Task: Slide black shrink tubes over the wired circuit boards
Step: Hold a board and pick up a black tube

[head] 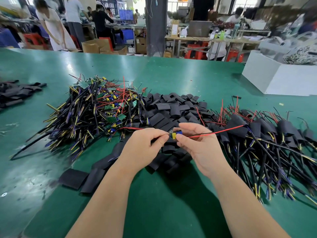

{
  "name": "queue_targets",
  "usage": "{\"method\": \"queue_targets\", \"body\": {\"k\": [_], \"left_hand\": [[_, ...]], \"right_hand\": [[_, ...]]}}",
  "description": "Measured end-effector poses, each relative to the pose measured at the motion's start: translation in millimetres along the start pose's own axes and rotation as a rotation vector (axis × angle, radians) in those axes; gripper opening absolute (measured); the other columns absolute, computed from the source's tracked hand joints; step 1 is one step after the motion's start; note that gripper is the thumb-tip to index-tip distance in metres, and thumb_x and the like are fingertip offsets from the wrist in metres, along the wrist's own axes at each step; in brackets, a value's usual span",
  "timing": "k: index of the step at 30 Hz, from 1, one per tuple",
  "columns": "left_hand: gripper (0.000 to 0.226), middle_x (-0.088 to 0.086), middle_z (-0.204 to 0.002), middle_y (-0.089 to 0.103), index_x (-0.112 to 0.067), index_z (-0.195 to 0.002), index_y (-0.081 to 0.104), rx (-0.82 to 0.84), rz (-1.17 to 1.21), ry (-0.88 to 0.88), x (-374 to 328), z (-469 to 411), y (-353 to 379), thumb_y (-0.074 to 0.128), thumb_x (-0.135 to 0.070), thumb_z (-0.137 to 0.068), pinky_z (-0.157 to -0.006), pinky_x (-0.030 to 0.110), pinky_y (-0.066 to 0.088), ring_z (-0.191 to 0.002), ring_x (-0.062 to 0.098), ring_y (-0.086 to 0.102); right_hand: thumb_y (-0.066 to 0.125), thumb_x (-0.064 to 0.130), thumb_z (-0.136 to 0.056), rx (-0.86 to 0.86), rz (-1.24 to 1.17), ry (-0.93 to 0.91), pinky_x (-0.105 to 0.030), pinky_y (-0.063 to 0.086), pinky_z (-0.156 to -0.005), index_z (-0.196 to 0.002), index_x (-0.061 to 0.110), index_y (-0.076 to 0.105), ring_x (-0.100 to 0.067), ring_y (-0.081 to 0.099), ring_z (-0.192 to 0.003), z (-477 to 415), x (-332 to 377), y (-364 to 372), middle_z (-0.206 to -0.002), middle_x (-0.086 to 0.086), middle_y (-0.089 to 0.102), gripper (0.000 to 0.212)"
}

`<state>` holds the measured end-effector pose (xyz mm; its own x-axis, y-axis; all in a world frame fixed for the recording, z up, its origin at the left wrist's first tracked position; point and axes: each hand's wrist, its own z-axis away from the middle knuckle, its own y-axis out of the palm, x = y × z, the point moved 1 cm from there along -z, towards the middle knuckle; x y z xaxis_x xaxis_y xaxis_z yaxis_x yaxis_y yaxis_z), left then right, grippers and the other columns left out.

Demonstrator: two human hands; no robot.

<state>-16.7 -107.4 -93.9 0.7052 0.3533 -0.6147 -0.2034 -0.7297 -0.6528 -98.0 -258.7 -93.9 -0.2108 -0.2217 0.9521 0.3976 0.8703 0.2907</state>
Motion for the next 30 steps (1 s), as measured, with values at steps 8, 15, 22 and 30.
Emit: {"method": "queue_targets", "body": {"k": [8, 15, 22, 30], "left_hand": [[0.019, -0.014, -0.075, 0.068, -0.022, -0.092, 0.074, -0.234, -0.002, -0.069, 7.8, -2.0, -11.0, 0.058, -0.031, -0.090, -0.068, 0.027, 0.049, -0.071, 0.006, 0.061], [0.015, -0.006, -0.078, 0.066, -0.019, -0.087, 0.071, -0.310, -0.146, -0.155, 11.2, -2.2, -13.2, 0.057, -0.021, -0.094, -0.064, 0.030, 0.044, -0.075, 0.017, 0.058], [0.016, -0.005, -0.079, 0.064, -0.018, -0.090, 0.070, -0.300, -0.167, -0.153, 12.1, -2.0, -13.0, 0.055, -0.020, -0.095, -0.065, 0.032, 0.042, -0.076, 0.018, 0.056], [0.015, -0.004, -0.080, 0.066, -0.018, -0.093, 0.071, -0.311, -0.163, -0.132, 14.3, -2.2, -12.9, 0.056, -0.019, -0.095, -0.067, 0.035, 0.047, -0.078, 0.020, 0.059]], "right_hand": [[0.073, -0.003, -0.078, 0.001, 0.765, -0.069, -0.019, 0.048, -0.078, -0.117, 0.011, 0.062, -0.011, 0.059, -0.075, -22.4, -2.6, -1.1, -0.101, -0.005, 0.068, 0.043], [0.068, 0.024, -0.087, 0.331, 1.532, -0.172, -0.029, 0.036, -0.101, -0.128, 0.012, 0.058, -0.027, 0.048, -0.119, -41.7, -12.4, 27.2, -0.123, -0.009, 0.050, 0.044], [0.057, 0.026, -0.088, 0.238, 1.615, -0.207, -0.030, 0.039, -0.067, -0.086, 0.019, 0.041, -0.030, 0.056, -0.096, -43.7, -2.9, 36.6, -0.088, -0.001, 0.044, 0.018], [0.063, 0.025, -0.084, 0.217, 1.395, -0.256, -0.032, 0.043, -0.066, -0.088, 0.021, 0.047, -0.028, 0.056, -0.093, -30.3, -15.5, 19.6, -0.086, 0.002, 0.056, 0.017]]}}
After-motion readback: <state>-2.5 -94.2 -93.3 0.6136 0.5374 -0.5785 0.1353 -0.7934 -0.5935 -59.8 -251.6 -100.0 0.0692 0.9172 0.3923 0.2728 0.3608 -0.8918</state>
